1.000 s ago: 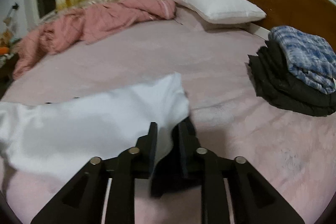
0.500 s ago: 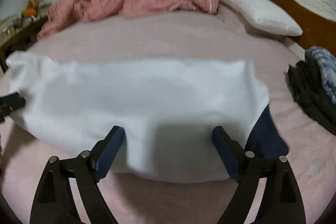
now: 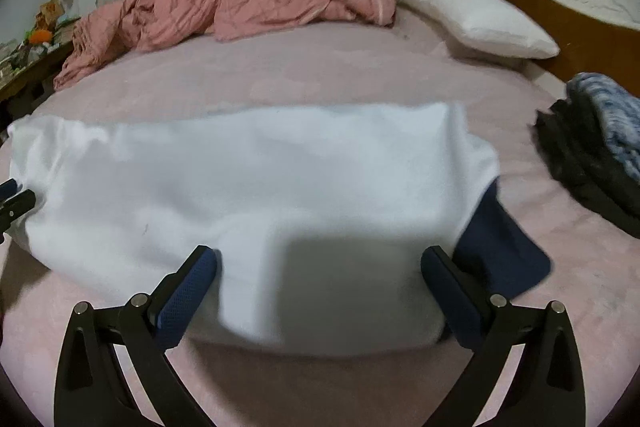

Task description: Fold large clothes

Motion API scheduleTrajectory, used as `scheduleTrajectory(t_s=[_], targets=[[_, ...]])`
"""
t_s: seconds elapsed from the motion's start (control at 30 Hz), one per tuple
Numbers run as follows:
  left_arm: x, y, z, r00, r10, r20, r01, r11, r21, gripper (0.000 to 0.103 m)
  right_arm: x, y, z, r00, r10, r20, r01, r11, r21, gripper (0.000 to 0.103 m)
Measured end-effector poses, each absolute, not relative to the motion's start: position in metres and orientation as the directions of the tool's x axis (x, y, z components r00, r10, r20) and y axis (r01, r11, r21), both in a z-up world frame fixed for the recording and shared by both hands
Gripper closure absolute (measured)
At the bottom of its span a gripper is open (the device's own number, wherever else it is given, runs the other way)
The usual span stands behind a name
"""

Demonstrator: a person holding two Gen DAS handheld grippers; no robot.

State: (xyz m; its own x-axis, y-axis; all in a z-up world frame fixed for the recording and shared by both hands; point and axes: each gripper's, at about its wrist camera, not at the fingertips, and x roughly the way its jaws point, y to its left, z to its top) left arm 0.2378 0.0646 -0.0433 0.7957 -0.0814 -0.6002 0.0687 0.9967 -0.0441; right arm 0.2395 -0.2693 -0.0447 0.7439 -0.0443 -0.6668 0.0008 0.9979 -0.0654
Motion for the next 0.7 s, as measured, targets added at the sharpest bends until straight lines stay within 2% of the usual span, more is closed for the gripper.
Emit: scheduleTrajectory(t_s=[0.17, 0.33, 0.57, 0.7], targets=[[0.211, 0.073, -0.018, 0.851, -0.163, -0.499, 0.118, 0.986, -0.121, 0.001, 0.212, -0.277, -0.017, 0.793, -0.032, -0.608, 0.013, 0.999, -0.036, 0.001], [0.188, 0.065, -0.003, 0.908, -0.190, -0.373, 0.175, 0.982, -0.074, 0.001, 0.193, -0.287, -0.001, 0.811, -0.039, -0.584, 0.046, 0.999, -0.003, 0.000], [0.179, 0.058, -0.003, 0.932, -0.211, -0.294, 0.193, 0.977, -0.087, 0.000, 0.180, -0.305, 0.001, 0.814, -0.053, -0.578, 0.089, 0.995, 0.035, 0.000], [0.181, 0.056, -0.010, 0.936, -0.180, -0.303, 0.164, 0.983, -0.078, 0.000, 0.182, -0.313, -0.002, 0.810, -0.059, -0.584, 0.110, 0.993, 0.051, 0.000]])
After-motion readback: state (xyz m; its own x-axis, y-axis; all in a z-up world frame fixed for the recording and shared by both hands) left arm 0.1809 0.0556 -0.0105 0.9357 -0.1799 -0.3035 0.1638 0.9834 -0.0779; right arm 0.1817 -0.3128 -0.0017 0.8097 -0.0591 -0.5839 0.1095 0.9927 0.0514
